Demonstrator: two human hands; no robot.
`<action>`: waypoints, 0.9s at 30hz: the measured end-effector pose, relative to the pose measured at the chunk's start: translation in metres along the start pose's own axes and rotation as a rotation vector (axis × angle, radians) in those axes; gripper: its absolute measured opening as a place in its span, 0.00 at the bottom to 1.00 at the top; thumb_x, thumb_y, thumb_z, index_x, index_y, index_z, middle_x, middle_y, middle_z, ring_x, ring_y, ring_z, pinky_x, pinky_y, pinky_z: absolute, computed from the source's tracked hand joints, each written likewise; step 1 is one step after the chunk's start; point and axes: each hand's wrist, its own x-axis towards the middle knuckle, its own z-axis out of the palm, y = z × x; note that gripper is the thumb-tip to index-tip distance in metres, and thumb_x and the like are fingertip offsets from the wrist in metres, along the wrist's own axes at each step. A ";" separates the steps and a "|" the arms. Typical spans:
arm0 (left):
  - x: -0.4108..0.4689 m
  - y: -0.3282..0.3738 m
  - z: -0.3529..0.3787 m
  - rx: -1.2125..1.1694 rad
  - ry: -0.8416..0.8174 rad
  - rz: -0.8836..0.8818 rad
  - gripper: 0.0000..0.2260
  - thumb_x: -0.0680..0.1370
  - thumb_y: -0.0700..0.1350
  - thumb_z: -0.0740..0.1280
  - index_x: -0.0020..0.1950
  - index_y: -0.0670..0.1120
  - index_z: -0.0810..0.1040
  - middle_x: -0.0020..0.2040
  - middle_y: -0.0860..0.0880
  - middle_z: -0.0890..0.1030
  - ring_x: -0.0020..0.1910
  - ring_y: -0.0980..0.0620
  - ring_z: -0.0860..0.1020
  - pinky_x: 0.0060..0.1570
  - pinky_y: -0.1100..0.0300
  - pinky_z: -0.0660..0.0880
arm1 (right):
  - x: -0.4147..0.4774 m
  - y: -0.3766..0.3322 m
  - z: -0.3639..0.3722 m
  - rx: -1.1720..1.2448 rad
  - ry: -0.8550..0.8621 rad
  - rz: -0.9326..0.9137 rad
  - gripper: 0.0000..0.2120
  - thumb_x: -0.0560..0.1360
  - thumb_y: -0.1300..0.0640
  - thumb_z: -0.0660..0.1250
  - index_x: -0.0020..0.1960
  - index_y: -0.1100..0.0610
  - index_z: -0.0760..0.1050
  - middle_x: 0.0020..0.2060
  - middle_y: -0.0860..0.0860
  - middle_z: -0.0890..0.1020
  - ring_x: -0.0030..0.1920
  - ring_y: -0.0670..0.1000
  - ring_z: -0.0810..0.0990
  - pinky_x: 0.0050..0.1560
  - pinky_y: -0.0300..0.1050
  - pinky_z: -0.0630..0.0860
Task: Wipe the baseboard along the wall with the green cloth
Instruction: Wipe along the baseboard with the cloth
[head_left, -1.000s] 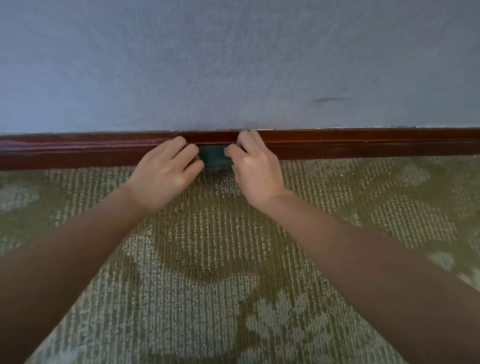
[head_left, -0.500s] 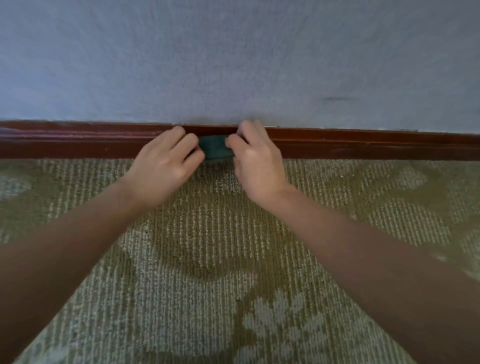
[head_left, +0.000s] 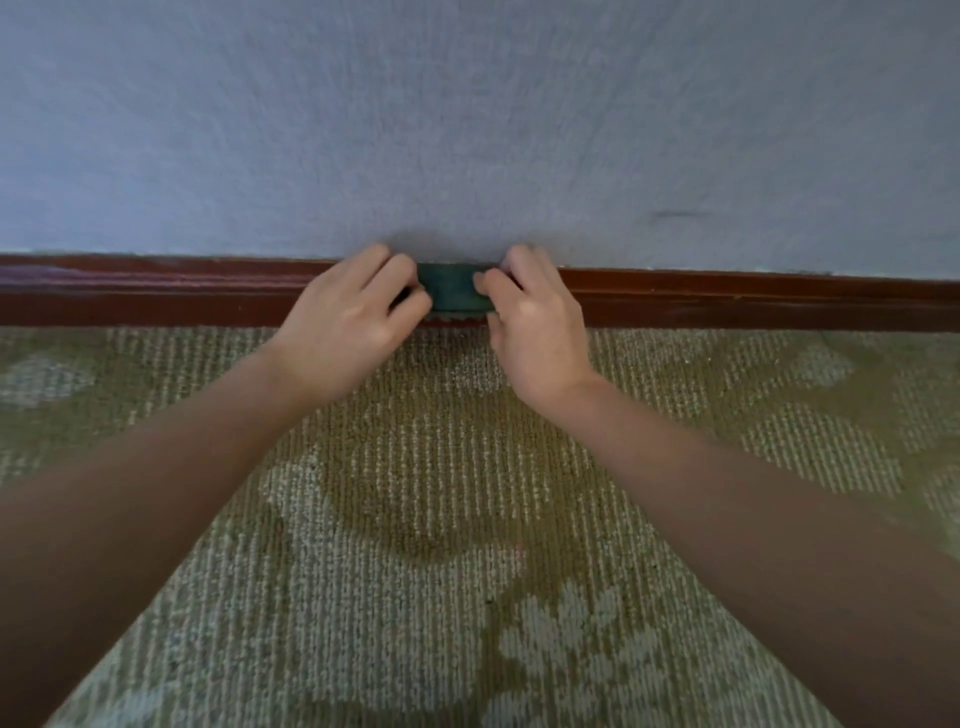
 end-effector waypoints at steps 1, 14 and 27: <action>-0.005 -0.003 -0.001 -0.004 -0.004 -0.008 0.07 0.71 0.25 0.62 0.40 0.33 0.78 0.39 0.36 0.78 0.35 0.40 0.76 0.32 0.51 0.73 | 0.001 -0.004 0.003 -0.002 0.001 -0.017 0.13 0.57 0.81 0.69 0.38 0.70 0.78 0.34 0.63 0.77 0.35 0.59 0.77 0.25 0.46 0.73; -0.034 -0.016 -0.007 -0.050 0.049 -0.141 0.07 0.68 0.23 0.68 0.42 0.31 0.80 0.40 0.36 0.80 0.36 0.39 0.77 0.35 0.50 0.76 | 0.007 -0.026 0.016 -0.022 -0.098 -0.088 0.14 0.60 0.78 0.70 0.45 0.71 0.79 0.38 0.63 0.79 0.40 0.61 0.78 0.30 0.49 0.75; -0.034 -0.010 0.003 -0.128 0.121 -0.198 0.10 0.65 0.21 0.68 0.42 0.31 0.80 0.40 0.36 0.80 0.37 0.39 0.77 0.33 0.52 0.77 | 0.011 -0.024 0.010 -0.122 -0.214 -0.120 0.13 0.59 0.79 0.70 0.43 0.71 0.79 0.38 0.64 0.78 0.39 0.61 0.77 0.30 0.48 0.72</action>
